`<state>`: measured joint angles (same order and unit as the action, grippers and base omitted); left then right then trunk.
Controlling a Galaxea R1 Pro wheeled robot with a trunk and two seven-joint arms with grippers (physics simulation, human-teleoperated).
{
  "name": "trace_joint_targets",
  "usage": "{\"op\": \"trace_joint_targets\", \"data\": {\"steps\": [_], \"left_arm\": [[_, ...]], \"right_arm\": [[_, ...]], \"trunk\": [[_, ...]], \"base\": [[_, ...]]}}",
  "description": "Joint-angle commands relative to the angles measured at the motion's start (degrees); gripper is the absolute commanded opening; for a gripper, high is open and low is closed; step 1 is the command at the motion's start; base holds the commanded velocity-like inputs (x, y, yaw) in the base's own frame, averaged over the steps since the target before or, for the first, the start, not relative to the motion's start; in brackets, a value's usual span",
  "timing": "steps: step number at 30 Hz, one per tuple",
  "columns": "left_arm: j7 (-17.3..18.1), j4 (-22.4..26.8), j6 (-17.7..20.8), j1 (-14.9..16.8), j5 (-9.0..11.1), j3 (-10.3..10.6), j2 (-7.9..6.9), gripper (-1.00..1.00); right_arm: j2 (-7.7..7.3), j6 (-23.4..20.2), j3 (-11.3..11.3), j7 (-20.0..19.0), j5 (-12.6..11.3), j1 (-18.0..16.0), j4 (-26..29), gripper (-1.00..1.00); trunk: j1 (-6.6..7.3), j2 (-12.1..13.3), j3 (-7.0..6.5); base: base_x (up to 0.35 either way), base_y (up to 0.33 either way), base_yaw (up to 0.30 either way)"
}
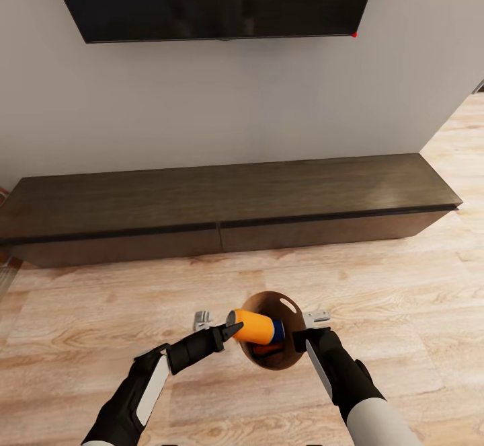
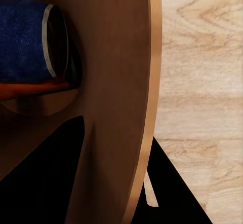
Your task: Put the three can of soda from the living room inside the tash can in the kitchen.
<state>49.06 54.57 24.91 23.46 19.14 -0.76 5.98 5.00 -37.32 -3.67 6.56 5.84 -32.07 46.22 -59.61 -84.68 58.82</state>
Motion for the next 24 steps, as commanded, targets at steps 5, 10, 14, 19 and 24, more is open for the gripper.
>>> {"op": "trace_joint_targets", "data": {"steps": [5,10,14,19,24], "left_arm": [[-1.3,0.0,-0.1,0.0,-2.9,0.0,1.49,-1.0],[-1.5,0.1,-0.2,0.0,-4.9,0.0,1.91,-1.0],[-1.5,0.2,-0.2,0.0,-5.2,0.1,2.11,-1.0],[-1.5,0.3,-0.2,0.0,-5.3,0.0,2.41,1.0],[-1.5,0.3,-0.2,0.0,-5.3,0.0,2.45,1.0]], "right_arm": [[0.01,0.1,0.0,-0.1,-0.5,0.0,0.0,-1.0],[0.01,0.1,0.0,-0.1,-0.5,0.0,0.0,-1.0],[0.01,0.1,0.0,-0.1,-0.5,0.0,0.0,-1.0],[0.01,0.1,0.0,-0.1,-0.5,0.0,0.0,-1.0],[0.01,0.1,0.0,-0.1,-0.5,0.0,0.0,-1.0]], "trunk": [[0.0,0.0,0.0],[0.0,0.0,0.0],[0.0,0.0,0.0],[0.0,0.0,0.0],[0.0,0.0,0.0]], "base": [[0.0,0.0,0.0],[0.0,0.0,0.0],[0.0,0.0,0.0],[0.0,0.0,0.0],[0.0,0.0,0.0]]}}
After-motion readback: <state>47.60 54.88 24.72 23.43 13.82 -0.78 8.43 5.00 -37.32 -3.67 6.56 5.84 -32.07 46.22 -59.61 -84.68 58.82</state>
